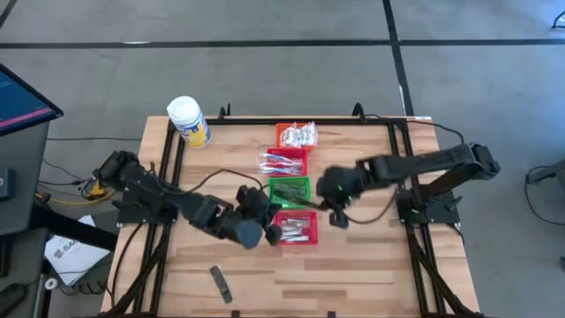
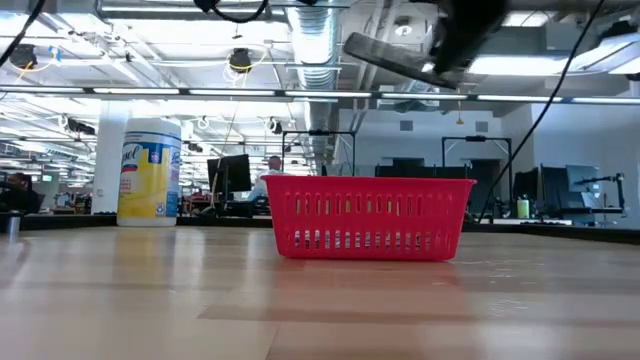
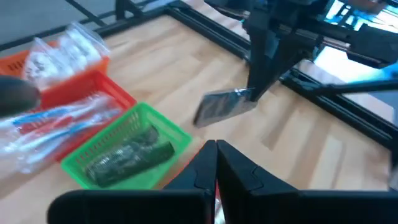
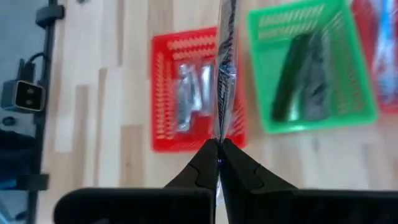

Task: Pick & Place Travel size toiletries
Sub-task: Put the black comb into the green basket

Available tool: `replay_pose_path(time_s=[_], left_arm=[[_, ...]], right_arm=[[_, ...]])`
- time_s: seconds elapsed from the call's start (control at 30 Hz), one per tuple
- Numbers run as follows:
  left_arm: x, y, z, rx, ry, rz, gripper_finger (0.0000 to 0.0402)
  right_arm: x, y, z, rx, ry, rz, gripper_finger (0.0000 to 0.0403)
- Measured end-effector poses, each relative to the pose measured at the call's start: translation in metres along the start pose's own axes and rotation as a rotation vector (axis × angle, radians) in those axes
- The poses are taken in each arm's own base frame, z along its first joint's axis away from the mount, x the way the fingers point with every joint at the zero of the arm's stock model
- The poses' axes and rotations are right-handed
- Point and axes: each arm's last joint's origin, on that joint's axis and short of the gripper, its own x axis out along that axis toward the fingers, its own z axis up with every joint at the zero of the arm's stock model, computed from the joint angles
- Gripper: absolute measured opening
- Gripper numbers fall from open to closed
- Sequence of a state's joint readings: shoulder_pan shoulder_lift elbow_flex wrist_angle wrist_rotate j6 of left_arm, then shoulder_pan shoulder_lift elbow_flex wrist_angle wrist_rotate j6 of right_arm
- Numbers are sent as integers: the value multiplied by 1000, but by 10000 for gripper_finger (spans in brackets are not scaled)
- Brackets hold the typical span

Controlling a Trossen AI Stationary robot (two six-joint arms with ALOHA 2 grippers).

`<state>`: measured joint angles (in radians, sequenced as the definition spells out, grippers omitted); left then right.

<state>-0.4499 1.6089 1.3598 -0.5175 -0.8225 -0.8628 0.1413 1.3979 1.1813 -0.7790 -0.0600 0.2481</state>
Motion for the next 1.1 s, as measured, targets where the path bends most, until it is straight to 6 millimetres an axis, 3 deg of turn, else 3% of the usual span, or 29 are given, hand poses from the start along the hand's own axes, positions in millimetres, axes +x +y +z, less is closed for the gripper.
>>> replay_pose_path(time_s=[0.17,0.33,0.5,0.87,1.1], left_arm=[[12,9,8,-38,-9,46,2],[24,22,17,-168,-65,138,2],[27,29,25,-229,-113,183,2],[23,38,34,-162,-128,222,2],[25,43,37,-142,-122,235,2]], right_arm=[[-4,-35,28,-53,29,15,0],[17,-58,41,-95,120,33,0],[43,-66,43,-116,209,36,0],[75,-90,54,-58,304,16,0],[82,-94,81,28,322,-3,0]])
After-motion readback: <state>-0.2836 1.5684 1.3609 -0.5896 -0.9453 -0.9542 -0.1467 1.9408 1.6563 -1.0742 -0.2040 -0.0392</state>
